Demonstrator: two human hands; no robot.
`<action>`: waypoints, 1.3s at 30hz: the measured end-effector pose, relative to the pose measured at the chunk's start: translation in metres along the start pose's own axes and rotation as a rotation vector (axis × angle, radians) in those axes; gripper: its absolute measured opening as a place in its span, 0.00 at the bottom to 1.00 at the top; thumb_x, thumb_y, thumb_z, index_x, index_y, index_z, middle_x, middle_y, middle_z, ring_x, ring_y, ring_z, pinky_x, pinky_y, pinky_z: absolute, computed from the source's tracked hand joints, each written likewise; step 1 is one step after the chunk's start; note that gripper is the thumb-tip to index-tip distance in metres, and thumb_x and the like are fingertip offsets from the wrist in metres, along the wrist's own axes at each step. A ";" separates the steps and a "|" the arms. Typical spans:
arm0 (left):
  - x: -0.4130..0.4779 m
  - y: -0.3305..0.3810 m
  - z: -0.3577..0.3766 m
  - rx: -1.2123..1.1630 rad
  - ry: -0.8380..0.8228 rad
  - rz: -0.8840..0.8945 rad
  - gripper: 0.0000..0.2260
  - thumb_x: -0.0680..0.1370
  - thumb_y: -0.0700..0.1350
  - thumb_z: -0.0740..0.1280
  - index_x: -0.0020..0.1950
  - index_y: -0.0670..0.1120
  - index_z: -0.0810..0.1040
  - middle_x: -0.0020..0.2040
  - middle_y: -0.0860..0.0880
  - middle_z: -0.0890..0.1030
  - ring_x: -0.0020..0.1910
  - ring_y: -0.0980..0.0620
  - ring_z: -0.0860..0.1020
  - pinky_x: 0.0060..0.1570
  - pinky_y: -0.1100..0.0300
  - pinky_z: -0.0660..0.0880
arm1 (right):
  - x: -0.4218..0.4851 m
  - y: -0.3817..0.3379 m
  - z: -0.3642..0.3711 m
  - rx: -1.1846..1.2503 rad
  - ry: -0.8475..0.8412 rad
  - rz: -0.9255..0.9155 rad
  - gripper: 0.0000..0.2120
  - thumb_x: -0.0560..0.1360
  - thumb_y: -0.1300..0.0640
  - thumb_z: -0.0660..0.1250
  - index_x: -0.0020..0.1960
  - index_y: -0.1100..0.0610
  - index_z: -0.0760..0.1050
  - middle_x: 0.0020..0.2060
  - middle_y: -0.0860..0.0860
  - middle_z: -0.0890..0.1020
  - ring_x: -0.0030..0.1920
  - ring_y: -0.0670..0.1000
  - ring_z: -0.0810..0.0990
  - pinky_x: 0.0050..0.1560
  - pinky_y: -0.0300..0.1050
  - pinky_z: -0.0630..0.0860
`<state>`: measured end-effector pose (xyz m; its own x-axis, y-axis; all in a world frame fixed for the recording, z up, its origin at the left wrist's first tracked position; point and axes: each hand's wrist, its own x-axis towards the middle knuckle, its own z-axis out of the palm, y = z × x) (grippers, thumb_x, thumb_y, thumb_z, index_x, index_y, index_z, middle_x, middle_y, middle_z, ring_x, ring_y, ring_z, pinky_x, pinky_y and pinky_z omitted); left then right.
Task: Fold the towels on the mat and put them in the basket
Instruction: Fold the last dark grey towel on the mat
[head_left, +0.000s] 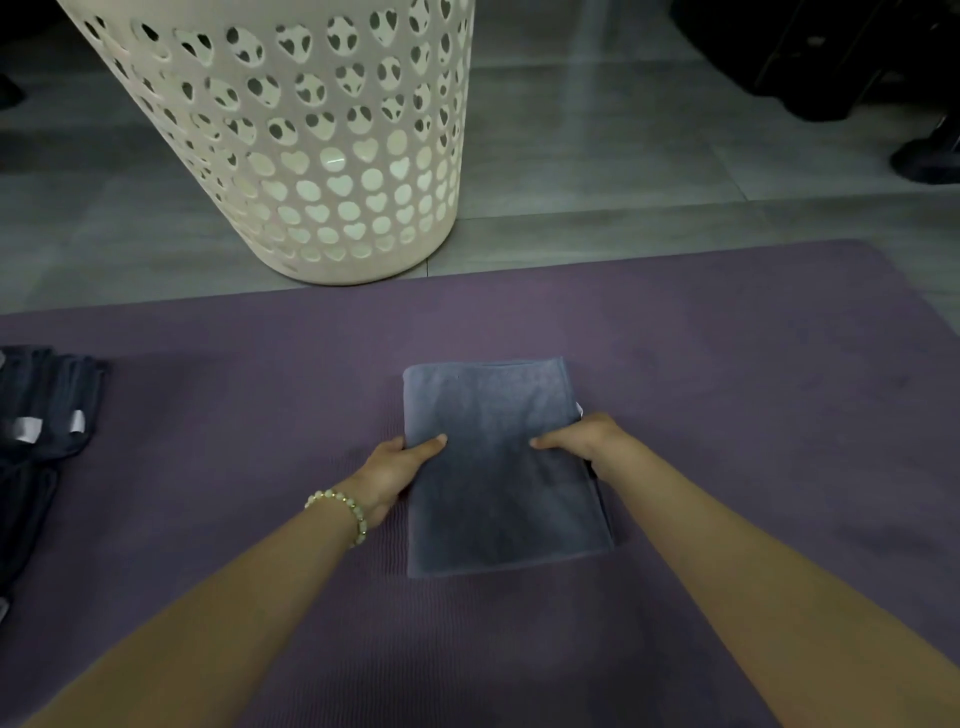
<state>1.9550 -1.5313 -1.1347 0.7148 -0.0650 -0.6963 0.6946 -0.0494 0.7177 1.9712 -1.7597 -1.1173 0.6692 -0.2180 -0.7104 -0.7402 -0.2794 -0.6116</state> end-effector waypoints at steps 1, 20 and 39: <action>-0.001 0.001 -0.001 -0.004 -0.017 -0.004 0.18 0.76 0.47 0.69 0.63 0.40 0.76 0.57 0.44 0.81 0.54 0.48 0.80 0.50 0.59 0.76 | 0.002 0.001 0.000 0.033 -0.011 0.004 0.29 0.63 0.60 0.80 0.61 0.62 0.75 0.55 0.56 0.81 0.53 0.55 0.81 0.55 0.49 0.78; -0.010 0.021 -0.021 -0.082 0.025 -0.049 0.25 0.75 0.56 0.67 0.62 0.37 0.75 0.60 0.46 0.80 0.59 0.49 0.77 0.62 0.55 0.72 | -0.020 -0.013 -0.013 0.328 -0.358 0.027 0.12 0.72 0.50 0.71 0.53 0.55 0.78 0.44 0.51 0.85 0.47 0.50 0.82 0.49 0.46 0.78; -0.062 -0.023 -0.037 0.208 0.206 0.209 0.20 0.75 0.57 0.67 0.44 0.39 0.82 0.41 0.48 0.84 0.41 0.55 0.78 0.44 0.63 0.76 | -0.066 0.047 0.002 0.199 -0.098 -0.325 0.13 0.73 0.51 0.70 0.52 0.59 0.81 0.47 0.50 0.85 0.48 0.45 0.83 0.42 0.32 0.78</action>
<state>1.8977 -1.4891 -1.1084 0.8557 0.1065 -0.5065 0.5156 -0.2596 0.8165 1.8922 -1.7563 -1.1004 0.8685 -0.0547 -0.4926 -0.4953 -0.1305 -0.8589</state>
